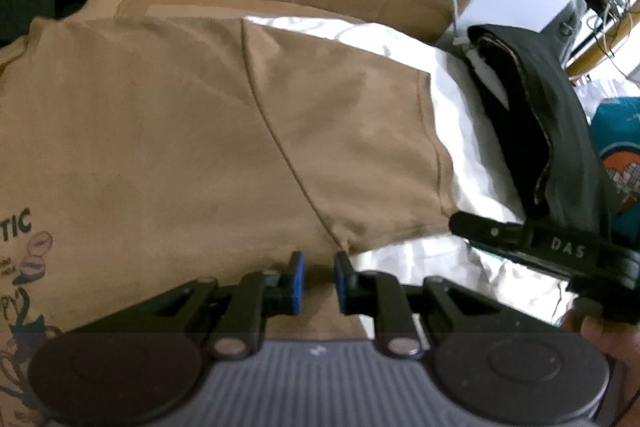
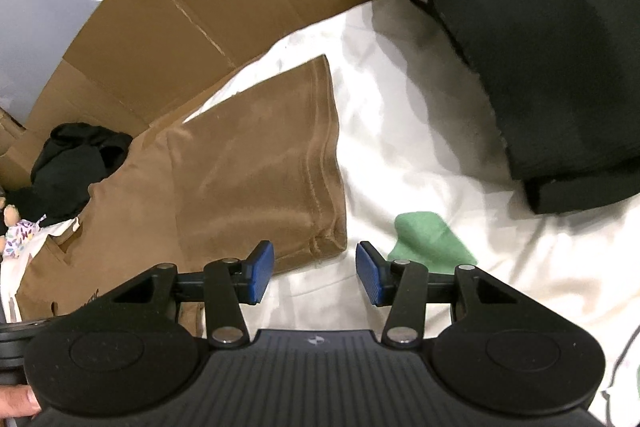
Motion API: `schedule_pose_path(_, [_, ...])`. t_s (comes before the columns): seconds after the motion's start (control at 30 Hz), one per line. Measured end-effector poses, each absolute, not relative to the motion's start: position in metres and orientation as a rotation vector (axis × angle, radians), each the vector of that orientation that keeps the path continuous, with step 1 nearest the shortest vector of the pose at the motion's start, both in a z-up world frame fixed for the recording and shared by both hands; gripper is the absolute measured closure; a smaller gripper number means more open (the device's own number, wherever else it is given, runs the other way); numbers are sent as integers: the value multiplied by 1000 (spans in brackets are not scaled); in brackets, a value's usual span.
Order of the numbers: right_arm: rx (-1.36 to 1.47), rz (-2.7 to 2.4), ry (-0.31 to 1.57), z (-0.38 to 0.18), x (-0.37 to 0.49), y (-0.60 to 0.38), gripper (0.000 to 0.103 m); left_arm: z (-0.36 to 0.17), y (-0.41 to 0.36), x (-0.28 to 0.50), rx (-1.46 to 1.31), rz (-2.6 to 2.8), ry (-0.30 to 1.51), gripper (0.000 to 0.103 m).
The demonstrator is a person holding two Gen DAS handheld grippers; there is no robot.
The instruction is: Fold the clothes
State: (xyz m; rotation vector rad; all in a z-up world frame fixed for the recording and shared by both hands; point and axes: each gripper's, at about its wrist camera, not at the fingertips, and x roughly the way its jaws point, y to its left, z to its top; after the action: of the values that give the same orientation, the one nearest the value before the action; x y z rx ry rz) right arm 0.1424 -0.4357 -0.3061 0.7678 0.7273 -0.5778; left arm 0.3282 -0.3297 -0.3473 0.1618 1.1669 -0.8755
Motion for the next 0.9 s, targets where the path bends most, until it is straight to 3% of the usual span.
schedule_pose_path(0.3, [973,-629,674,-325,141,-447,56,-359,-328,334,113,-848,1210,91])
schedule_pose_path(0.47, [1035,-644,668,-329,143,-454,93,-362,-330,336,91,-825,1222,91])
schedule_pose_path(0.9, [1013,-586,607,-302,142,-468,95,-358,-339,335,81,-852,1240,91])
